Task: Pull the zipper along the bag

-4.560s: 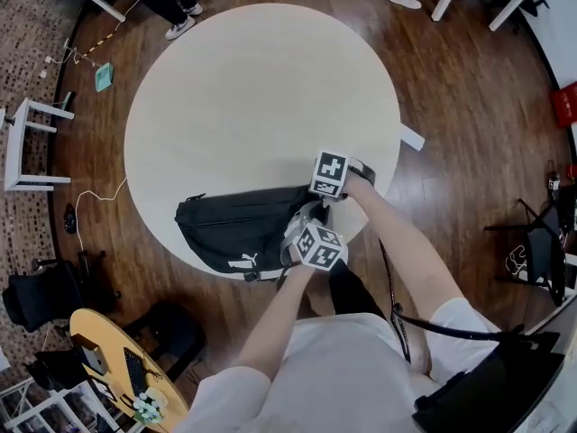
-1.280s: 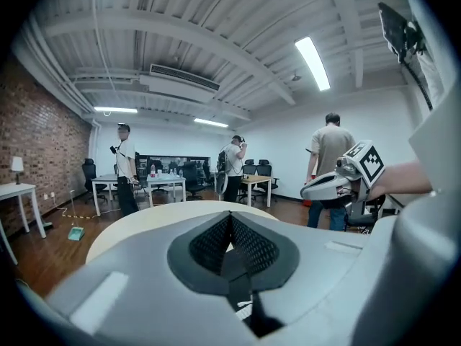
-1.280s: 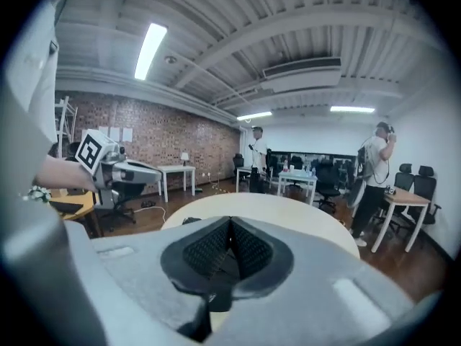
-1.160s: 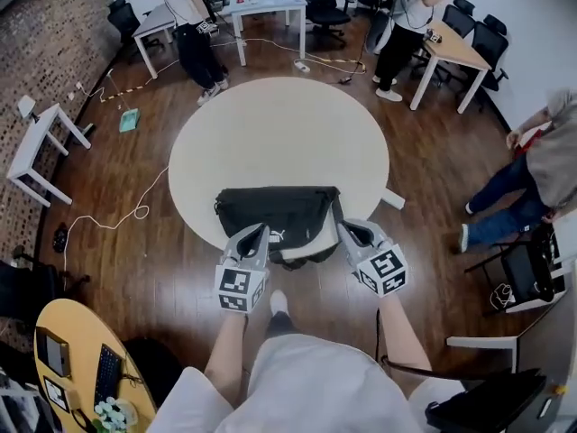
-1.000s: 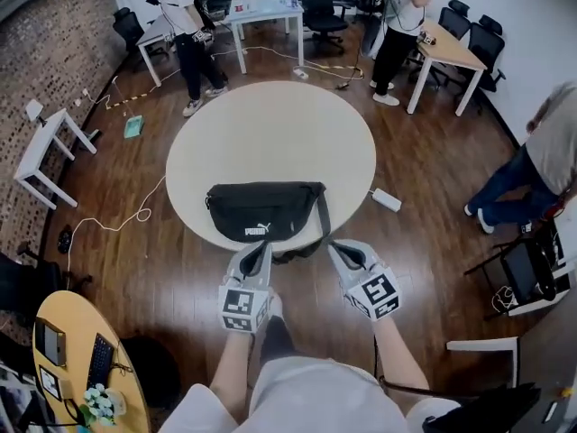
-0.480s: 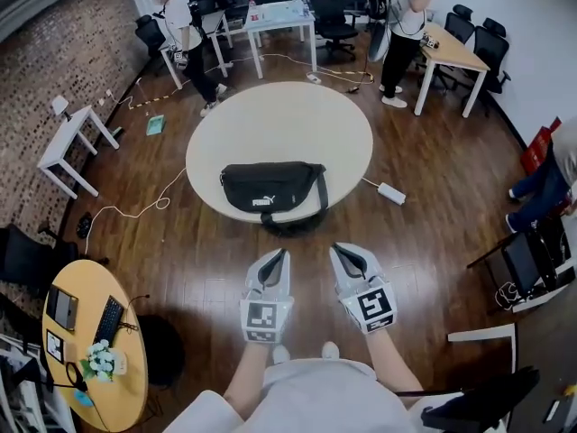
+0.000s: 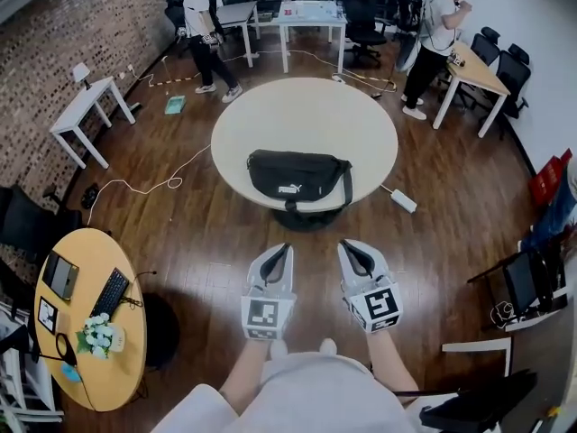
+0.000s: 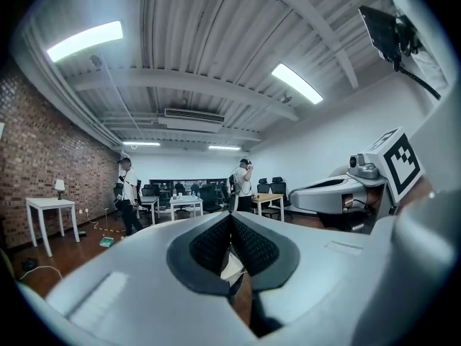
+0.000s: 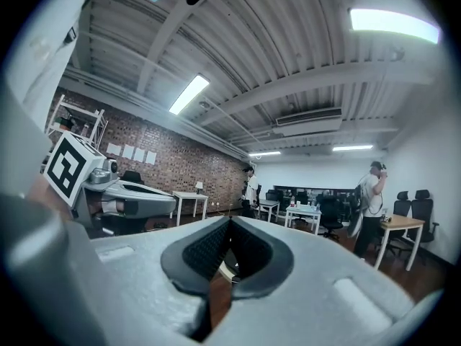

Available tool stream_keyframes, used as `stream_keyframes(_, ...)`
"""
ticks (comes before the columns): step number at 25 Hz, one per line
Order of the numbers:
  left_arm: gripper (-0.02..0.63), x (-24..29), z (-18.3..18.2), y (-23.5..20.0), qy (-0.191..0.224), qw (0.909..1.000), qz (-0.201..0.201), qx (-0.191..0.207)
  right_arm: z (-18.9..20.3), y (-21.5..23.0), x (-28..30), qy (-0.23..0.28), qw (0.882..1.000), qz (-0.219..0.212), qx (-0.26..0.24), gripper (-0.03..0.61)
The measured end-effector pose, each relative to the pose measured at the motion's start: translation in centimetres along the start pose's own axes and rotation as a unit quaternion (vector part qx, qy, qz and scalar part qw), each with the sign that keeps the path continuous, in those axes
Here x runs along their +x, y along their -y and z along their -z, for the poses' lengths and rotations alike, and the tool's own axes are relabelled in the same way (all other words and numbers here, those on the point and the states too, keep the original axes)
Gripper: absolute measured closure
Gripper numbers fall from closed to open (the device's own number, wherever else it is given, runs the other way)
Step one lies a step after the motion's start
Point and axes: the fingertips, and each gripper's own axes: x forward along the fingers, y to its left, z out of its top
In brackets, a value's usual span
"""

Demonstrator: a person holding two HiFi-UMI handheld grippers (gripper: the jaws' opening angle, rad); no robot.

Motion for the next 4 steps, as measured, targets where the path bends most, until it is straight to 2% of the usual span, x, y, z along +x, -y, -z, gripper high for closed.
stream_keyframes(4, 0.598, -1.2, 0.2, -2.4, 0.0, 0.9999, -0.011, -0.009, -0.3, -2.2, 1.0, -0.003, 1.0, -0.011, -0.006, 0.587)
